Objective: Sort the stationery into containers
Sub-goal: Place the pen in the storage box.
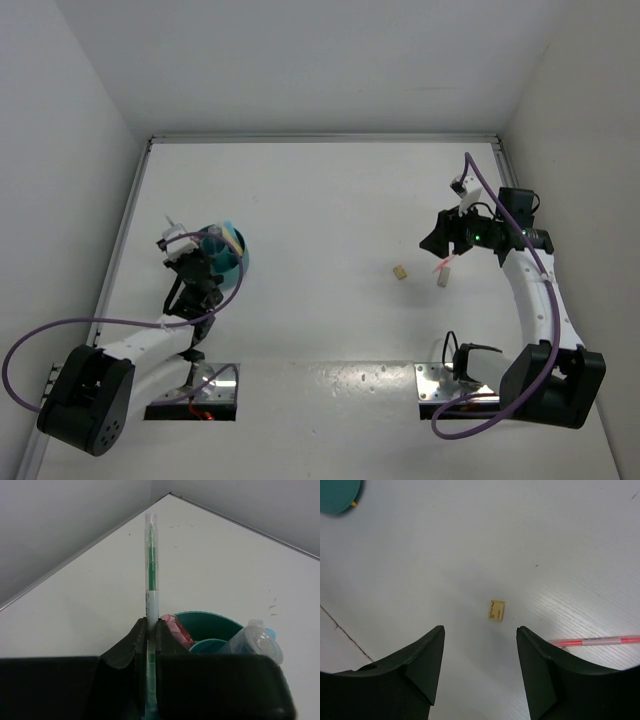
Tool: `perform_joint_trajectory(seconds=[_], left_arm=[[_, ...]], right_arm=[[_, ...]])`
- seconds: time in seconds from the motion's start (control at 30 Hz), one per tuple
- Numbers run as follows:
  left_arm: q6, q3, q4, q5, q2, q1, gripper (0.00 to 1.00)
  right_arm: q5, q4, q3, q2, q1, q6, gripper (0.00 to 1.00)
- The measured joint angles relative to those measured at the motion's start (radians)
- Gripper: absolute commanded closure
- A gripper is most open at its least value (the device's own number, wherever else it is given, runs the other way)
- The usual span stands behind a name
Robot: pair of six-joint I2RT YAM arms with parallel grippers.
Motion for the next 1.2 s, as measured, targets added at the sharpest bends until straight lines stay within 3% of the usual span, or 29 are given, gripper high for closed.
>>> perform_joint_trajectory(seconds=[0.43,0.57,0.77,1.2], left_arm=[[-0.039,-0.013,-0.036,-0.007,0.000,0.000,0.93],[-0.051,-0.013,-0.053,-0.008,-0.010,0.000,0.80],[-0.064,-0.013,-0.080,-0.014,-0.021,0.000,0.72],[-0.079,-0.013,-0.117,-0.023,-0.037,0.000,0.72]], right_arm=[[0.000,0.000,0.000,0.000,0.000,0.000,0.40],[0.000,0.000,0.000,0.000,0.000,0.000,0.40],[0.000,0.000,0.000,0.000,0.000,0.000,0.40],[0.000,0.000,0.000,0.000,0.000,0.000,0.40]])
